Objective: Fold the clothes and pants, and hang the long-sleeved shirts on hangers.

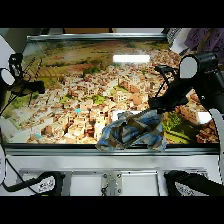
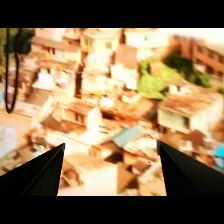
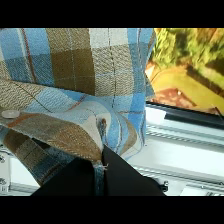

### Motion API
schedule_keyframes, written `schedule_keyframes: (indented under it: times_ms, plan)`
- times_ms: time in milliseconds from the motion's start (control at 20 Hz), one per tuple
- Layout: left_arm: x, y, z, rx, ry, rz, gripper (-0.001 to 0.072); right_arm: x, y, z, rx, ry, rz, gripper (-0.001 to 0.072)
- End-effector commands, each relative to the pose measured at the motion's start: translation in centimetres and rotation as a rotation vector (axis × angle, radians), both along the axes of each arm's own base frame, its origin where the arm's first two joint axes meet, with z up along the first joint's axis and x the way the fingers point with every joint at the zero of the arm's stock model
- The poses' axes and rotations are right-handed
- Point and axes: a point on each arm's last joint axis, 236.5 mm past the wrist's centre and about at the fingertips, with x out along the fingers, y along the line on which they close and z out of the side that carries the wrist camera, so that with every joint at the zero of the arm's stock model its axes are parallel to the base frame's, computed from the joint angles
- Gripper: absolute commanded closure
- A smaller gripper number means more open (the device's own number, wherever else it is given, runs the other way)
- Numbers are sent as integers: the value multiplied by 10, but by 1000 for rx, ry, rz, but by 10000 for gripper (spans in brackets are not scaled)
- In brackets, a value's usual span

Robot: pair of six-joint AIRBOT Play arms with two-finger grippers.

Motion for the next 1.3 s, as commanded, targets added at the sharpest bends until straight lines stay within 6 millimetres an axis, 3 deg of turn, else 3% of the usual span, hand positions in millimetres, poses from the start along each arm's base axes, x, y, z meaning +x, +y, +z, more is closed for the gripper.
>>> schedule_keyframes:
  times_ms: [0,200,450,850,1250]
  plan:
    - [32,59,-37,233,0,-30,96,-1,0,0,0,3,2,692]
    - [40,82,-89,342,94,-91,95,-1,0,0,0,3,1,693]
    - [49,99,-126,419,135,-151,95,-1,0,0,0,3,1,693]
    - [57,138,-152,400,242,-40,96,0,0,-1,-1,5,0,692]
    - [55,135,-168,373,258,-38,100,0,0,-1,-1,4,1,692]
